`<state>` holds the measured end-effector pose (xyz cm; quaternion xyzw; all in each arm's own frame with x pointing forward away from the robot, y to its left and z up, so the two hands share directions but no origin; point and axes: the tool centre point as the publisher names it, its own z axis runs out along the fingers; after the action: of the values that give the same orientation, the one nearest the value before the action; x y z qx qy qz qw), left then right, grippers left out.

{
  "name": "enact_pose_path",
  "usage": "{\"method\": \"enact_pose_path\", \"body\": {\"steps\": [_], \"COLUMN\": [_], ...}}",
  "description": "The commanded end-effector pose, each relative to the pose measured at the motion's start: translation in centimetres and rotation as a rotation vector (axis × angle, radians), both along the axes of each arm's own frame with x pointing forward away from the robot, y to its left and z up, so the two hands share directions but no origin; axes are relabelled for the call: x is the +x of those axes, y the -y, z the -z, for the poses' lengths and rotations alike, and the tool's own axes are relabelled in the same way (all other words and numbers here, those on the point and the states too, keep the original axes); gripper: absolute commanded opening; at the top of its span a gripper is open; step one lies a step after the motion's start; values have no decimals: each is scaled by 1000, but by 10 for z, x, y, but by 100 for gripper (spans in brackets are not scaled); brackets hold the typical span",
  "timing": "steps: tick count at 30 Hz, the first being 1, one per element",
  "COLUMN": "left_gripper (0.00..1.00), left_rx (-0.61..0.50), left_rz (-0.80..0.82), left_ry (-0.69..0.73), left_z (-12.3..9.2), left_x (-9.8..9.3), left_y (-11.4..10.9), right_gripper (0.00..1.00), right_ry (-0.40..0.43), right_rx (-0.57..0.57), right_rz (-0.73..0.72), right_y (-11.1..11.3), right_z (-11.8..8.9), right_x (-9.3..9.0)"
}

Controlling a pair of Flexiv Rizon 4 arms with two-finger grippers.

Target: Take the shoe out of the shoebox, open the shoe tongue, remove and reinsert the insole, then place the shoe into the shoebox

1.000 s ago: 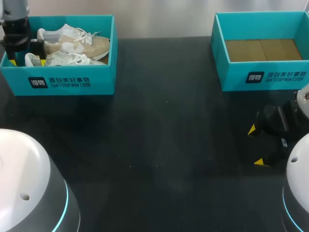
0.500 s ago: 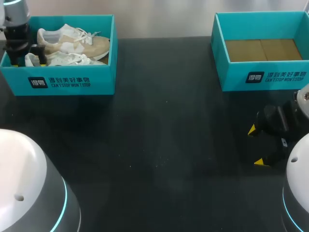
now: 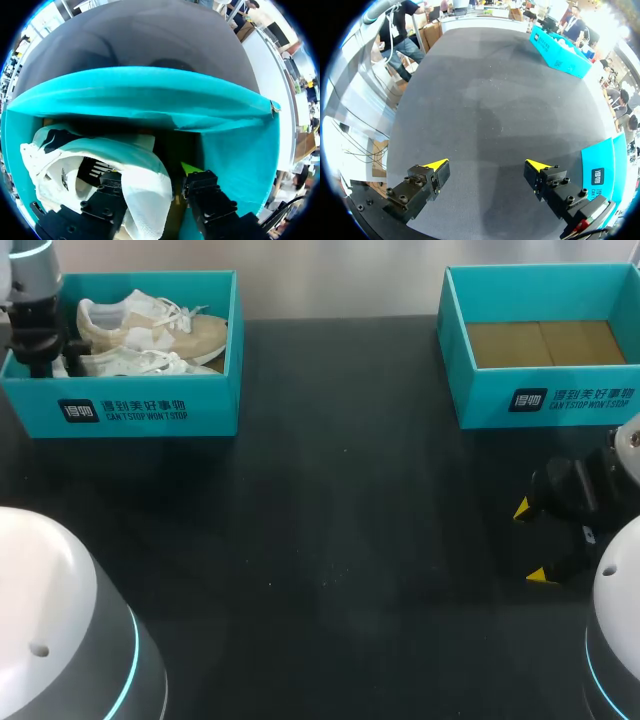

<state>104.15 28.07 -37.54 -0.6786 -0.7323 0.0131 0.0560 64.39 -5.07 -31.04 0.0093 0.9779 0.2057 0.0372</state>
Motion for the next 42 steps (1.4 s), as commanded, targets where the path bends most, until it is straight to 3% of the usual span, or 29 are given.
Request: {"method": "enact_pose_path", "body": {"steps": [1,14,34,42], "left_gripper": [0,0,0,0], "left_rx": [2,30,37,41], "left_rz": [-3,4,-107,-132], "left_ry": [-3,-4,53,88], "left_z": [1,-15,-95,-133], "left_x": [3,-1,12,8], "left_y": [-1,-6,-14,-15], "right_gripper": [100,100,100,100], "right_ry": [2,2,2,2], "right_rx": [-4,-4,-4,-4], "right_rz": [1,1,1,1], "right_y": [-1,-1,-1,-1], "right_z": [0,0,0,0], "right_x": [-1,-1,-1,-1]}}
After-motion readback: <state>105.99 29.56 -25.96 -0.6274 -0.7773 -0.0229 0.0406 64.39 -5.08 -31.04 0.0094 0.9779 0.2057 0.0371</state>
